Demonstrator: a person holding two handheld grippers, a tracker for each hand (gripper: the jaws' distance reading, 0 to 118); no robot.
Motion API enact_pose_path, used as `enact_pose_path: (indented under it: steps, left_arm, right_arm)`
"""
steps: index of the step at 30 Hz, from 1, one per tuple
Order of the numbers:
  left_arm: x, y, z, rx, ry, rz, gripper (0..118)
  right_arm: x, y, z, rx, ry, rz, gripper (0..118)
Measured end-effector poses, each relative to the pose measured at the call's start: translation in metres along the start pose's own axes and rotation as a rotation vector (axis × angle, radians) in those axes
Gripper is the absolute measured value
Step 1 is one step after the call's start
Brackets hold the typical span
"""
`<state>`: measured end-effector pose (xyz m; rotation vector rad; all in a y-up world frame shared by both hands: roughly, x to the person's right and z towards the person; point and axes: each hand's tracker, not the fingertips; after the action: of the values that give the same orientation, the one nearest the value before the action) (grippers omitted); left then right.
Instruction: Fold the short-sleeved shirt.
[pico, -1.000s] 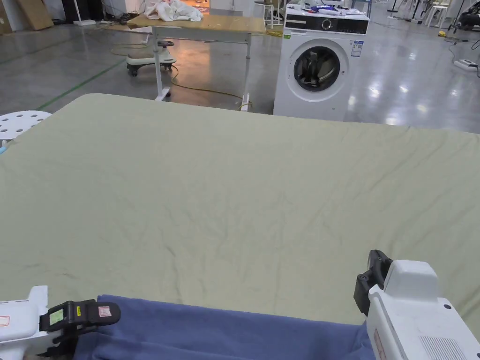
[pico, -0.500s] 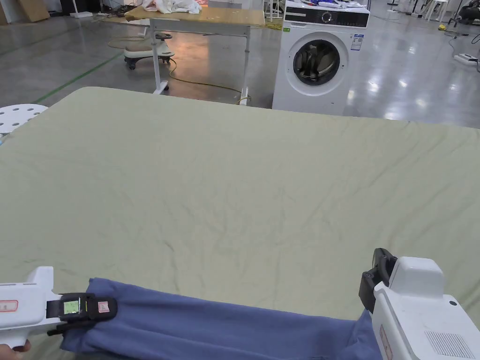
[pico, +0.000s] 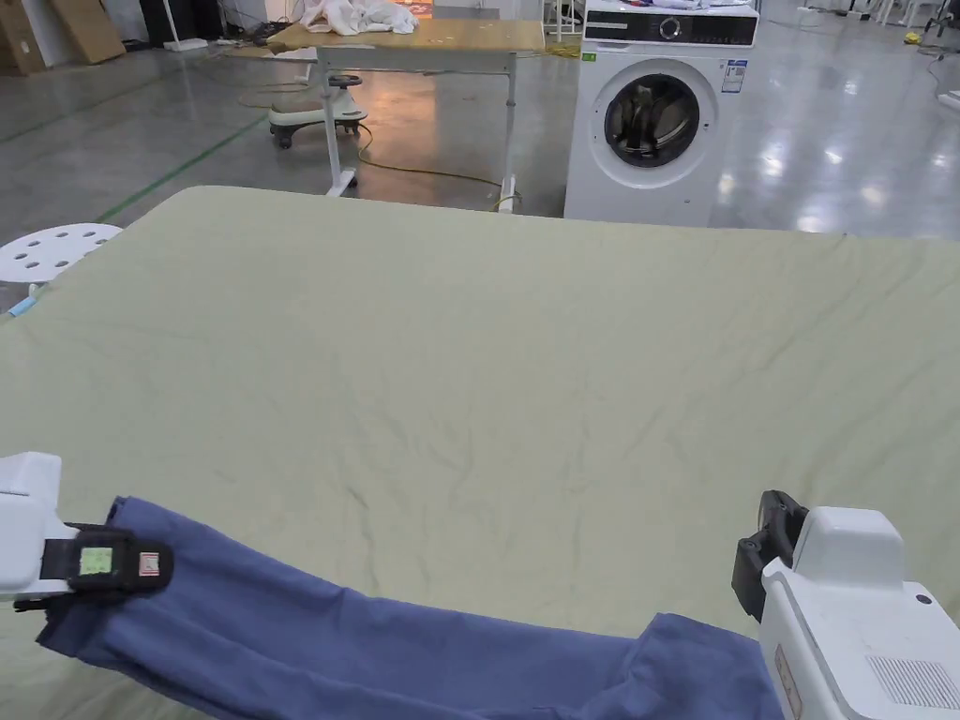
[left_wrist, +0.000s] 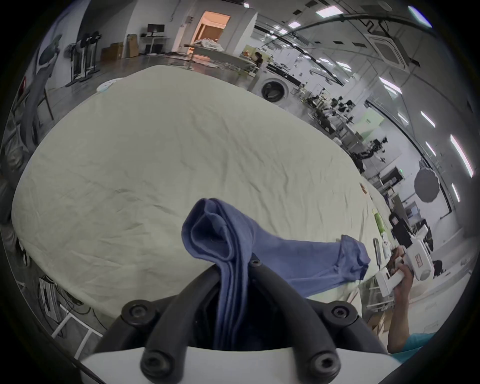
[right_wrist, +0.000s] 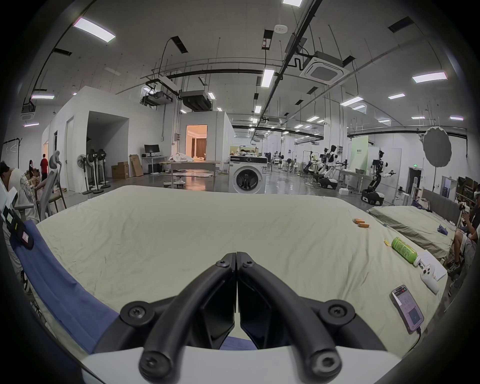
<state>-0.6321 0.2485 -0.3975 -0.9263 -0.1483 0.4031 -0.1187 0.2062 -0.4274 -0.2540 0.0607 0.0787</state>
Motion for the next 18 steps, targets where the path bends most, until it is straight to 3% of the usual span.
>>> enact_pose_path:
  steps: [8, 15, 18]
  left_arm:
    - [0.084, -0.009, -0.037, -0.056, -0.205, -0.040, 1]
    - [0.130, -0.036, -0.133, -0.172, -0.212, -0.025, 1]
    - [0.138, -0.049, -0.178, -0.239, -0.138, -0.038, 1]
  right_arm:
    - [0.003, -0.002, -0.001, -0.003, 0.002, -0.004, 0]
    - [0.011, -0.005, 0.002, -0.011, -0.018, -0.012, 0]
    - [0.015, -0.007, 0.003, -0.018, -0.027, -0.016, 0]
